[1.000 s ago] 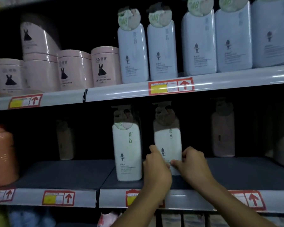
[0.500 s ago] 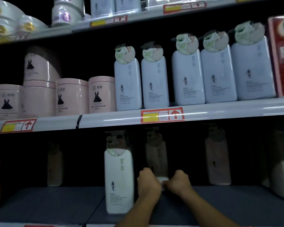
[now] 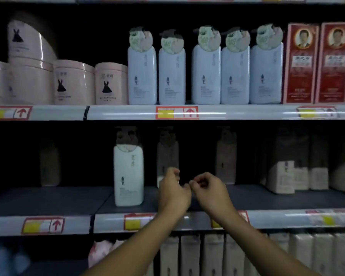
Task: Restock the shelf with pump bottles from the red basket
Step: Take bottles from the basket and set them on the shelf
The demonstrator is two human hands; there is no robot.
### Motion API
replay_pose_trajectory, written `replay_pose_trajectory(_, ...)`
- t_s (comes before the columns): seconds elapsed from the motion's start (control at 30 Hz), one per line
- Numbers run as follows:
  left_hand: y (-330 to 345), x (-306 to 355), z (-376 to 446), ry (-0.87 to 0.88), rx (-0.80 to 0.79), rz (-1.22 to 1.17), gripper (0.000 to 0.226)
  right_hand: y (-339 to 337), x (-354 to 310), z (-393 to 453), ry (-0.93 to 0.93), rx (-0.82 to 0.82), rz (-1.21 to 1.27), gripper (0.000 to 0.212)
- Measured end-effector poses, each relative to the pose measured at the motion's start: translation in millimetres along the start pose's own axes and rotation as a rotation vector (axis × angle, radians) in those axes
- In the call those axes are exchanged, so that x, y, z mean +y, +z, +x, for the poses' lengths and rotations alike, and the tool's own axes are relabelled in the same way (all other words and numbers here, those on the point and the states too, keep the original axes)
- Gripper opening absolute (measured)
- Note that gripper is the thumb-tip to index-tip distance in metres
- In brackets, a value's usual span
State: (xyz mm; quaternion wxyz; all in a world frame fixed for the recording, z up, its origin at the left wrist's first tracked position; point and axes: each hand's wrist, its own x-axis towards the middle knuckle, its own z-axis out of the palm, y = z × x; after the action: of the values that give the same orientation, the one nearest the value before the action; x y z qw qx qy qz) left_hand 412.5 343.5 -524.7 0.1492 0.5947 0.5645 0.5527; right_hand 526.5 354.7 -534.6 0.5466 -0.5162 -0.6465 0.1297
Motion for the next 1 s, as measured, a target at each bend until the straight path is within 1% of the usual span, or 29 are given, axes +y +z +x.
replay_pose_trajectory(0.07,-4.7,-3.4,-22.1,0.028,-0.020,-0.122,0.031,-9.5,-1.5,-26.3,-0.033,0.045,0.047,0.005)
replay_pose_trajectory(0.17,-12.8,-20.5,-64.6,0.041,-0.096,-0.280,0.031,-18.8,3.0,-77.8,-0.069,0.071,0.067,0.005)
replay_pose_trajectory(0.23,-19.8,-43.5,-98.8,0.063,-0.137,-0.300,0.031,-20.5,10.1,-117.1,-0.059,0.019,0.040,0.005)
replay_pose_trajectory(0.3,-27.1,-77.1,-142.6,0.015,-0.197,-0.283,0.032,-16.8,21.3,-160.4,-0.029,-0.126,-0.025,0.007)
replay_pose_trajectory(0.37,-30.5,-118.1,-192.0,-0.041,-0.301,-0.214,0.025,-13.5,40.3,-203.3,-0.009,-0.301,-0.124,0.011)
replay_pose_trajectory(0.4,-32.3,-140.4,-217.5,-0.085,-0.359,-0.188,0.022,-10.7,52.6,-225.2,0.001,-0.401,-0.177,0.013)
replay_pose_trajectory(0.47,-34.6,-182.8,-262.6,-0.195,-0.527,-0.161,0.021,-5.6,80.8,-267.3,0.039,-0.571,-0.256,0.016)
replay_pose_trajectory(0.53,-38.5,-214.9,-299.4,-0.232,-0.637,0.009,0.024,1.9,113.4,-303.6,0.128,-0.708,-0.321,0.019)
replay_pose_trajectory(0.57,-40.9,-228.6,-314.1,-0.277,-0.668,0.044,0.024,6.0,129.3,-319.5,0.183,-0.779,-0.359,0.019)
replay_pose_trajectory(0.63,-43.9,-251.2,-336.0,-0.406,-0.715,0.014,0.026,14.0,159.7,-348.7,0.305,-0.917,-0.398,0.018)
replay_pose_trajectory(0.7,-42.6,-262.6,-349.5,-0.449,-0.806,0.043,0.029,20.9,183.1,-373.3,0.380,-1.033,-0.370,0.016)
replay_pose_trajectory(0.73,-40.0,-266.1,-352.9,-0.454,-0.877,0.060,0.032,26.2,189.0,-384.2,0.348,-1.100,-0.361,0.021)
replay_pose_trajectory(0.8,-33.2,-271.9,-356.8,-0.448,-0.981,0.094,0.037,40.1,191.2,-403.6,0.189,-1.224,-0.365,0.037)
replay_pose_trajectory(0.83,-29.8,-274.6,-358.1,-0.436,-1.014,0.123,0.039,48.4,190.5,-413.1,0.108,-1.275,-0.349,0.041)
replay_pose_trajectory(0.9,-23.1,-281.7,-358.6,-0.386,-1.047,0.230,0.039,61.9,192.6,-430.9,0.012,-1.394,-0.318,0.041)
replay_pose_trajectory(0.93,-20.8,-284.5,-359.7,-0.353,-1.061,0.296,0.039,66.8,193.4,-440.5,-0.066,-1.452,-0.336,0.041)
replay_pose_trajectory(0.97,-18.8,-287.0,-361.0,-0.333,-1.070,0.331,0.039,71.3,195.1,-446.8,-0.180,-1.476,-0.388,0.042)
replay_pose_trajectory(1.0,-17.4,-288.9,-362.6,-0.330,-1.083,0.338,0.040,74.5,198.1,-452.4,-0.301,-1.458,-0.447,0.040)
